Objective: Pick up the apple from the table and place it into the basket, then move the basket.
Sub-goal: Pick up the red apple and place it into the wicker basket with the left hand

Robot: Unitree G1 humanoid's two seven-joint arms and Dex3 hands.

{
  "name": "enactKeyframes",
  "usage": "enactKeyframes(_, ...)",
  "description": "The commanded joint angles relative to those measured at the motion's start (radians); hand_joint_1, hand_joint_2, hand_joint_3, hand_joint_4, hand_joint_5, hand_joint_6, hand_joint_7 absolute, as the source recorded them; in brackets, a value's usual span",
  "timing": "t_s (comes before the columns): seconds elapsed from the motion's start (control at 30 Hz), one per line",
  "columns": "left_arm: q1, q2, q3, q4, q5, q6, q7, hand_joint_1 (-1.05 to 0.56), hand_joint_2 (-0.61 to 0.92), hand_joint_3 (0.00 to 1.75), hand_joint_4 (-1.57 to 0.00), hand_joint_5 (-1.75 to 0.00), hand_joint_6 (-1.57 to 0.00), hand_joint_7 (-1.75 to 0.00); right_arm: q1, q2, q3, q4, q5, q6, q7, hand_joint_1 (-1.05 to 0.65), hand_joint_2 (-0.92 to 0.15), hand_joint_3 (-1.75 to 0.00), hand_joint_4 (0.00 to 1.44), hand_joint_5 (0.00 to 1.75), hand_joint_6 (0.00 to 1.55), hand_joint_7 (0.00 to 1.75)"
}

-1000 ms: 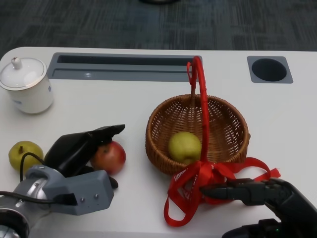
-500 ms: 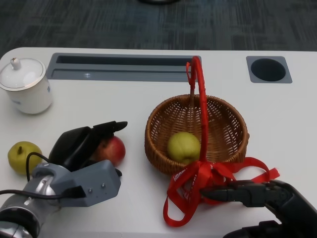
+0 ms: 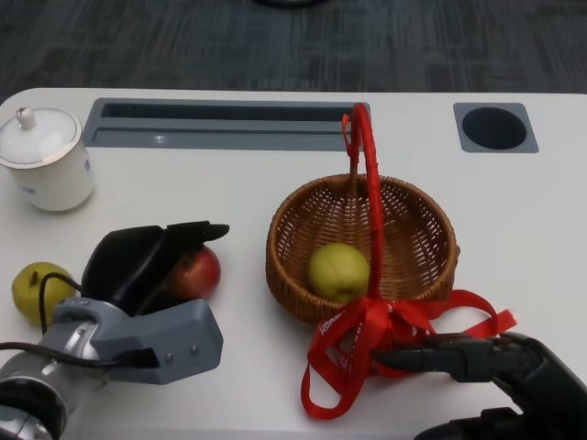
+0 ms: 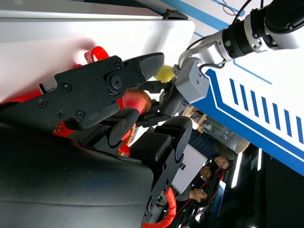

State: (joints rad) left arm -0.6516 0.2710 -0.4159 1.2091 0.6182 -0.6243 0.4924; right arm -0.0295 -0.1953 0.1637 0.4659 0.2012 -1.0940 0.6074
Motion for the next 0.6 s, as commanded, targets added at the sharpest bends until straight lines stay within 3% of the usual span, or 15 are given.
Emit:
enactKeyframes(0.03, 0.039, 0.039, 0.023, -0.046, -0.022, -0.046, 0.013, -0.07, 0.82, 0.0, -1.2, -0.02, -1.09, -0.01, 0.006, -0.016, -0.008, -0.006, 0.014, 0.002, -0.003, -0.41, -0.82, -0.01, 0.75, 0.0, 0.72, 0.0)
enactKeyframes(0.37, 0.178, 0.103, 0.133, -0.336, -0.08, -0.169, 0.017, -0.08, 0.8, 0.0, -1.25, -0.03, -1.12, -0.02, 0.007, -0.018, -0.002, -0.001, 0.031, 0.008, 0.011, -0.41, -0.83, 0.0, 0.75, 0.0, 0.72, 0.0)
enactKeyframes(0.6, 0.276, 0.125, 0.214, -0.616, -0.103, -0.133, -0.049, -0.07, 0.77, 0.0, -1.27, -0.02, -1.15, -0.02, 0.007, -0.016, -0.003, -0.001, 0.013, 0.004, 0.006, -0.42, -0.83, 0.0, 0.75, 0.0, 0.72, 0.0)
